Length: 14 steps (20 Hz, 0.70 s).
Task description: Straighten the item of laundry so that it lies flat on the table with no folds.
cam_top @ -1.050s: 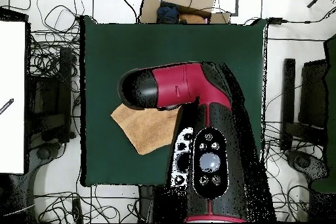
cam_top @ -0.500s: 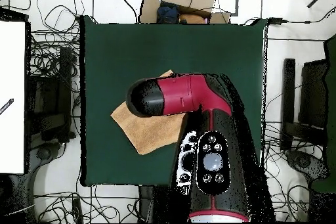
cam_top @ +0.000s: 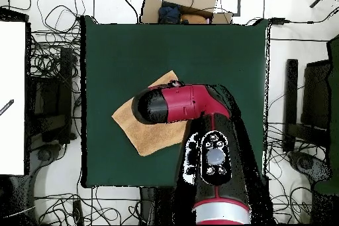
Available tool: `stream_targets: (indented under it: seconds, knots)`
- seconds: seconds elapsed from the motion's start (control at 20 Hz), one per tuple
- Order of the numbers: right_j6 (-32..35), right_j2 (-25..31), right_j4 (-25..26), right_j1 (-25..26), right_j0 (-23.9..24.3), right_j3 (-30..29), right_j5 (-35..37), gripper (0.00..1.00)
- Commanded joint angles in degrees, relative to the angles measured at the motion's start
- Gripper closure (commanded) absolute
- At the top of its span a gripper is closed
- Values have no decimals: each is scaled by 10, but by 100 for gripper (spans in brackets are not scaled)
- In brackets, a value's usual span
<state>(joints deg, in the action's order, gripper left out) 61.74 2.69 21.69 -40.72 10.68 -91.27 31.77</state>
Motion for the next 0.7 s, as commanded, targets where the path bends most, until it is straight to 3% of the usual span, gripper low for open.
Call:
stream_targets:
  seconds: [0.05,0.7]
  knots:
    - [145,-3,-21,28,10,-66,-33,0]
    - [138,6,-28,39,22,-72,-46,0]
